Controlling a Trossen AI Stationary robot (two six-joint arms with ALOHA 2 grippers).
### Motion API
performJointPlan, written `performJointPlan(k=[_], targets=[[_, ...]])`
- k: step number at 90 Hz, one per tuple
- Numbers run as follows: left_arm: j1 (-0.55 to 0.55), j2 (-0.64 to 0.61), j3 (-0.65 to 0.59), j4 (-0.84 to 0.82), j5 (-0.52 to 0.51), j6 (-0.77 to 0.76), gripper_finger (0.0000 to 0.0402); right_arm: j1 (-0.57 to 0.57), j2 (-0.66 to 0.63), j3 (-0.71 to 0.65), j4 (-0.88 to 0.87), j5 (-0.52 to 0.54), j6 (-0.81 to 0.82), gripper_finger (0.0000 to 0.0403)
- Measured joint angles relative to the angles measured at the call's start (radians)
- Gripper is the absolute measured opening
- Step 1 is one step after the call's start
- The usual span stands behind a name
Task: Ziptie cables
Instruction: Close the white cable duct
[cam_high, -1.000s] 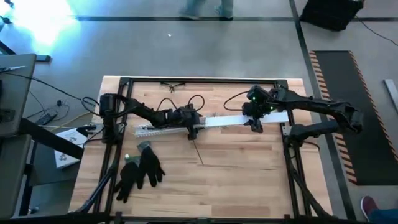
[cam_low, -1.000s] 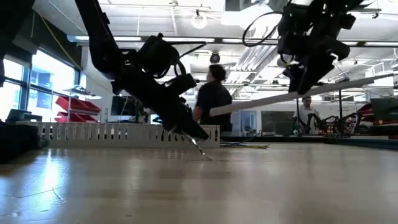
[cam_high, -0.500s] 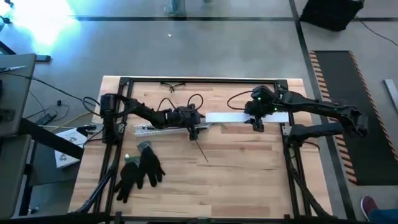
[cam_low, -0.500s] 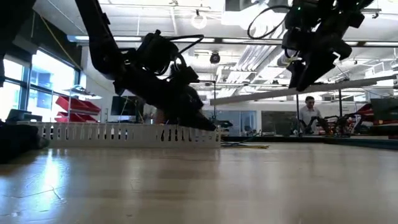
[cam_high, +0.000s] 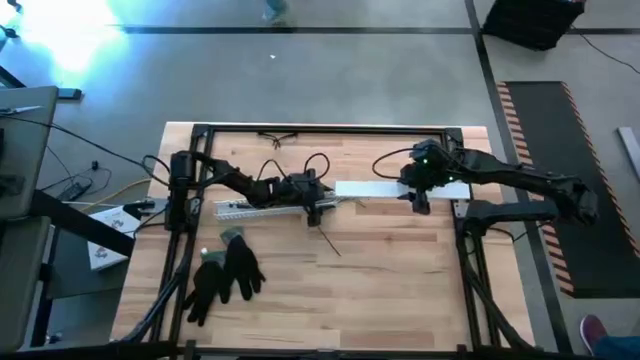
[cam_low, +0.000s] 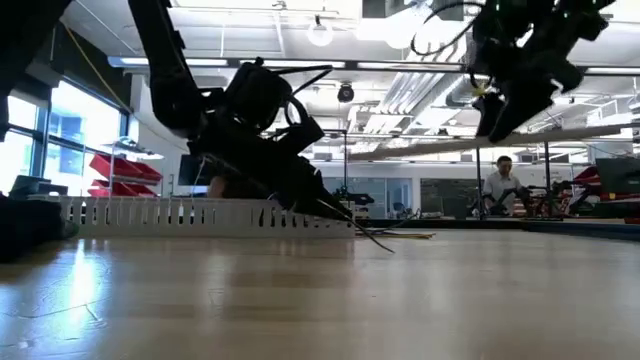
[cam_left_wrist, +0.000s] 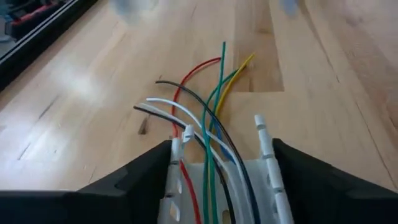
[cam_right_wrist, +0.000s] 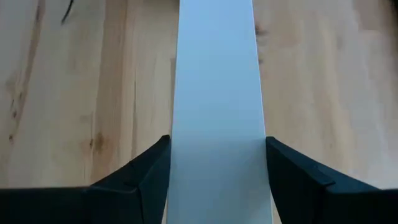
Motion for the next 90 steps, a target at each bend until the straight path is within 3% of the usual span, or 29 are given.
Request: performJointPlan(k=[22,48,90], targets=[[-0.034,-0.004,0.002,-0.032,0.014,-0.001,0.0163,0.000,0.000,-0.086,0.117,-0.035,0.007,0.0203],[-0.058,-0.087,0.001,-0.235,0.002,0.006,0.0165,0.050,0.004,-0.124,0.178,-0.050,-0.026,0.0203],[-0.126,-0.098,-0.003,-0.262,-0.010,0.000,0.0166,0.112,0.122,-0.141,0.246,0.003,-0.029,0.0203]])
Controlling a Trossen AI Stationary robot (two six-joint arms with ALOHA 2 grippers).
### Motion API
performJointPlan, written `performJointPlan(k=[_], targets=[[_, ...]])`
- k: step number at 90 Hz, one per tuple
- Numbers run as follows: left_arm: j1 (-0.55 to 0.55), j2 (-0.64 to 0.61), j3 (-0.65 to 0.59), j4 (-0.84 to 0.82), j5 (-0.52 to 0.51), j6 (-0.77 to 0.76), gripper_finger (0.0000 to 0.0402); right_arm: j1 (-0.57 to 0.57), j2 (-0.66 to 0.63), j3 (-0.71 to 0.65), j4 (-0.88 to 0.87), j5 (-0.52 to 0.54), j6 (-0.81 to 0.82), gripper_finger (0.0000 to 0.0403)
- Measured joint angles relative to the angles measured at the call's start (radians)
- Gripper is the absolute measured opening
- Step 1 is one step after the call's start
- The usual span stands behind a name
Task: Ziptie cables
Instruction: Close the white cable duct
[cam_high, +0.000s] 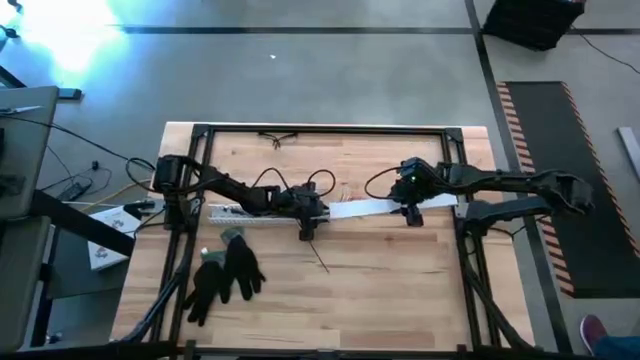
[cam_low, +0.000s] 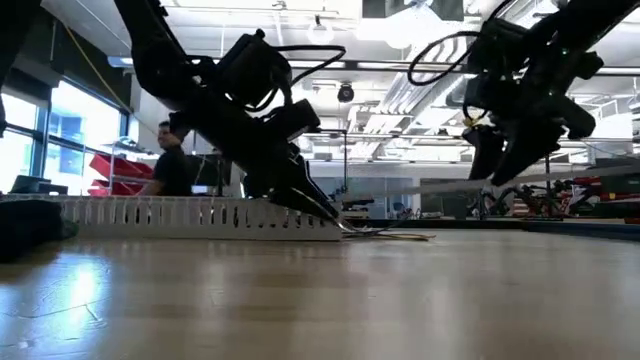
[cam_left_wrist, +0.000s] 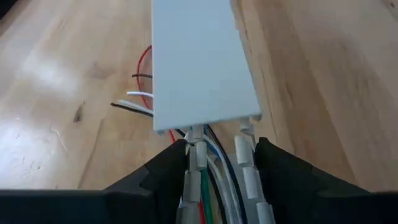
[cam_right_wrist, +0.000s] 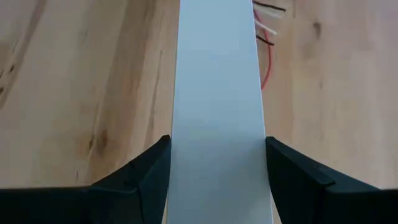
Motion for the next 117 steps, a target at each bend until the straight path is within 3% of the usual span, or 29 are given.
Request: performJointPlan(k=[8,14,19,38,49,61,80,93,117], targets=[[-0.008,0.000,0.000,0.000,-0.009,0.000,0.0166,0.017,0.028,0.000,-0.001,0.019,0.004,0.0197],[-0.012,0.000,-0.001,0.000,-0.032,-0.001,0.0166,0.030,0.045,0.000,-0.001,0.031,0.014,0.0144],[-0.014,0.001,-0.001,0.000,-0.047,-0.001,0.0166,0.041,0.051,0.000,-0.002,0.031,0.023,0.0125],[-0.013,0.001,-0.001,0.001,-0.046,-0.002,0.0166,0.064,0.047,0.000,0.002,0.026,0.055,0.0077],[-0.013,0.001,-0.001,0.001,-0.046,-0.004,0.0166,0.071,0.047,0.000,0.020,0.026,0.087,0.0072],[-0.013,0.001,-0.001,0.001,-0.046,-0.007,0.0166,0.090,0.052,-0.002,0.067,0.024,0.093,0.0110],[-0.013,0.002,-0.002,0.001,-0.047,-0.026,0.0166,0.129,0.054,-0.116,0.332,-0.002,0.098,0.0225],[-0.012,0.002,-0.002,0.001,-0.047,-0.027,0.0166,0.150,0.055,-0.207,0.490,0.075,0.152,0.0288],[-0.012,0.002,-0.002,0.001,-0.047,-0.028,0.0166,0.154,0.078,-0.343,0.698,0.109,0.218,0.0311]])
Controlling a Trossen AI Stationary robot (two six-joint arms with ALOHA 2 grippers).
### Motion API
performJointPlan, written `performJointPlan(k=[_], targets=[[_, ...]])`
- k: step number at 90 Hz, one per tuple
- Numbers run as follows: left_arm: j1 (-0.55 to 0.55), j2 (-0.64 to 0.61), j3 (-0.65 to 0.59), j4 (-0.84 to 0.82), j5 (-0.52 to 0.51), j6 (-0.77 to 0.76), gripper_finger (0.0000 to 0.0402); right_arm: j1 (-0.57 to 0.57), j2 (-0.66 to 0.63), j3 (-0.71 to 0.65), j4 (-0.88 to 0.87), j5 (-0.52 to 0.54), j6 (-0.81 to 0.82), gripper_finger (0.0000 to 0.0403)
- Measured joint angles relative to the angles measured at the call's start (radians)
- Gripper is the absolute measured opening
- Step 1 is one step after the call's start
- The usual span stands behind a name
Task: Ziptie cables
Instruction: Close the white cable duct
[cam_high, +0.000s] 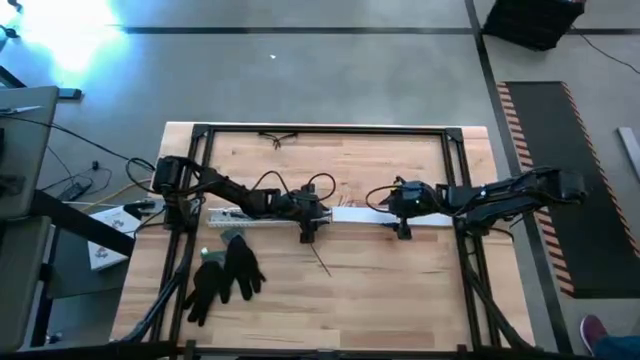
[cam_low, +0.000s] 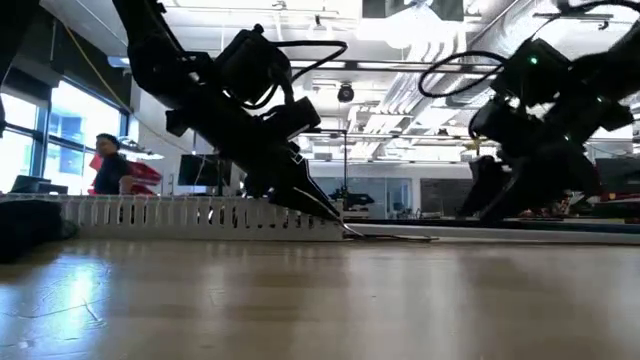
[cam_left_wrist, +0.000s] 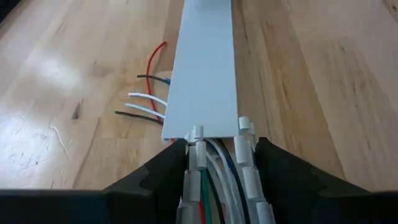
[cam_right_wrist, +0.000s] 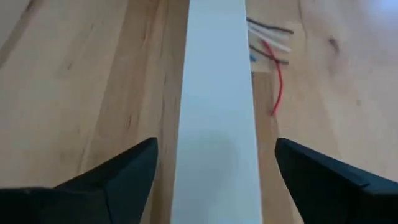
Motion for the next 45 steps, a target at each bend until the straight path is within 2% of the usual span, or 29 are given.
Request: performJointPlan(k=[25,34,45], targets=[[0.000,0.000,0.000,0.002,0.000,-0.001,0.0166,0.000,0.116,-0.051,0.142,0.001,0.014,0.0302],[0.000,0.000,0.000,0.005,0.000,-0.001,0.0166,0.000,0.167,-0.049,0.183,-0.006,0.017,0.0274],[0.000,-0.008,-0.002,0.023,0.000,0.000,0.0166,0.000,0.202,-0.046,0.195,-0.012,0.033,0.0216]])
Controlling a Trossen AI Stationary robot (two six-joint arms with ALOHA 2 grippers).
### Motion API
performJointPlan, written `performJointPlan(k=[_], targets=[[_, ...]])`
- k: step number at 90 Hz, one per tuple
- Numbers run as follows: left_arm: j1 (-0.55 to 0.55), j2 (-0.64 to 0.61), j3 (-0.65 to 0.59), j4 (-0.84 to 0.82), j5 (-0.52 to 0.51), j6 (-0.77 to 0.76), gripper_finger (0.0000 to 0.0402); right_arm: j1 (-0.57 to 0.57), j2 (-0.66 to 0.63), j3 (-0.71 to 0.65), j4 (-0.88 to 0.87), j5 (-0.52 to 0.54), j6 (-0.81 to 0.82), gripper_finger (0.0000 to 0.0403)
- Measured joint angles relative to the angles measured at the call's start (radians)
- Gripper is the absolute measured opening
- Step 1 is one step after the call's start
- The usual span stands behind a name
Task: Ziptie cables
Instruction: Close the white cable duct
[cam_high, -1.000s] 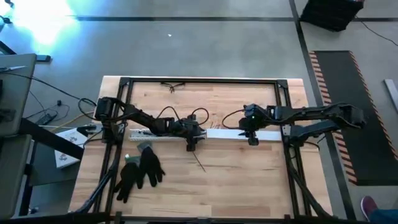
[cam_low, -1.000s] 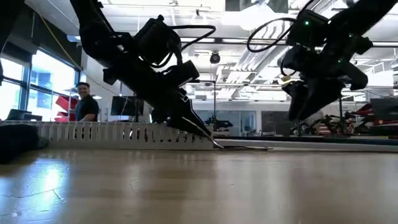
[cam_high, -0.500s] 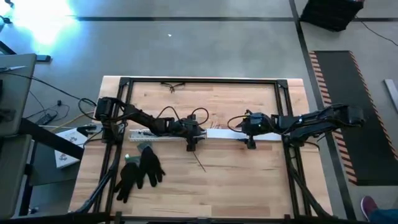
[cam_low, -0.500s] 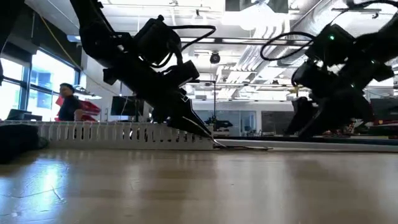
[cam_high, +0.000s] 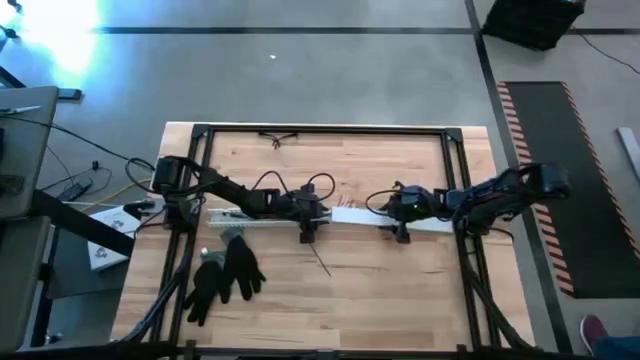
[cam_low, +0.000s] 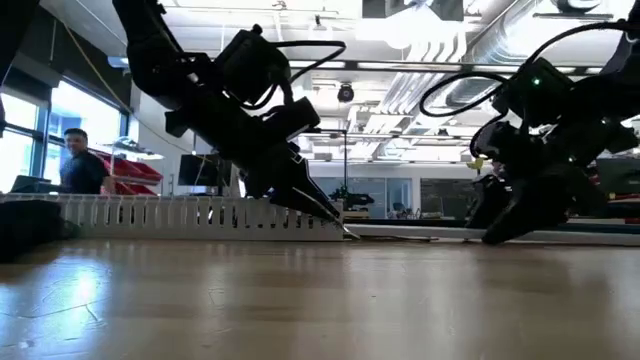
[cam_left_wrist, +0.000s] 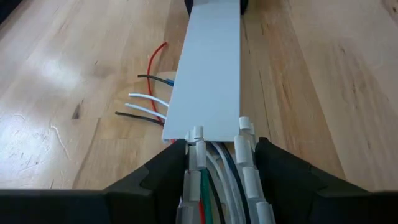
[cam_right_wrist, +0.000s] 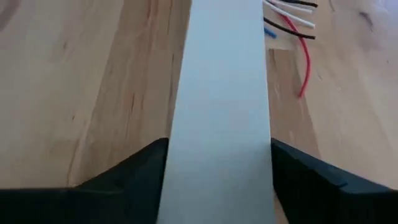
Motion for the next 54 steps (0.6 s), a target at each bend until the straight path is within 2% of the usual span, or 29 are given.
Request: performJointPlan(k=[34,54], targets=[[0.000,-0.144,-0.002,-0.110,-0.011,0.024,0.0200,-0.001,-0.054,0.014,-0.048,0.018,0.052,0.0209],[0.000,-0.146,0.000,-0.169,-0.011,-0.018,0.0211,-0.002,-0.088,0.114,-0.257,0.043,-0.036,0.0209]])
